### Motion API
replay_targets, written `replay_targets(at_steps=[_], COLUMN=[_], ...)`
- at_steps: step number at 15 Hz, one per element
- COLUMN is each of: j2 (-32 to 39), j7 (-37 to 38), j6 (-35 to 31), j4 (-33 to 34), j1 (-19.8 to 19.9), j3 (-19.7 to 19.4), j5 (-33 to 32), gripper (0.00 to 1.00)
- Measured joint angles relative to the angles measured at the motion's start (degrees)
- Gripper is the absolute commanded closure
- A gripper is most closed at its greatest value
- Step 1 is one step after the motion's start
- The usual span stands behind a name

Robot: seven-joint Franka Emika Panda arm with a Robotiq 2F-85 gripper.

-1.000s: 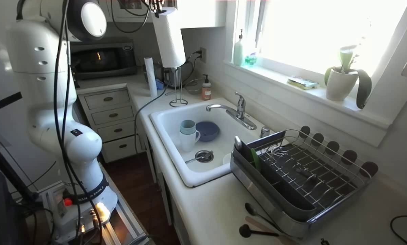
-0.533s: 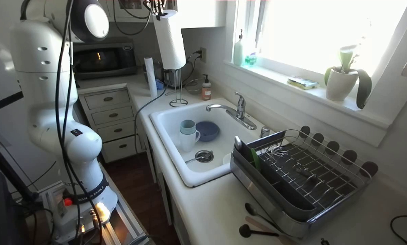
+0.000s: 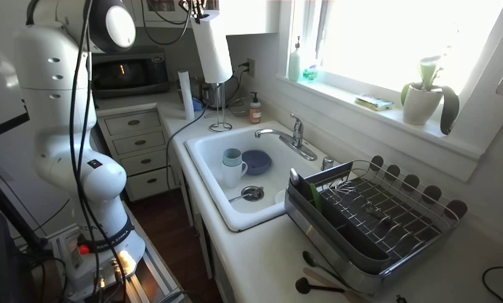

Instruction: Put the paper towel to the right on the paper towel stand to the left

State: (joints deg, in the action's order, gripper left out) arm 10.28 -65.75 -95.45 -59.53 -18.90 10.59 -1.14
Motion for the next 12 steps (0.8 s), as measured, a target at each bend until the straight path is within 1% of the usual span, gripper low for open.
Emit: replay_targets(at_steps=[4,12], j2=[0.4,1.1], j7=[0.0,0.0], j6=[0.2,3.0], j4=[-0.1,-0.3], j1=[-0.2,-0.2], j3=[0.0,0.0], j5=[0.0,-0.1], gripper=[0.96,0.96])
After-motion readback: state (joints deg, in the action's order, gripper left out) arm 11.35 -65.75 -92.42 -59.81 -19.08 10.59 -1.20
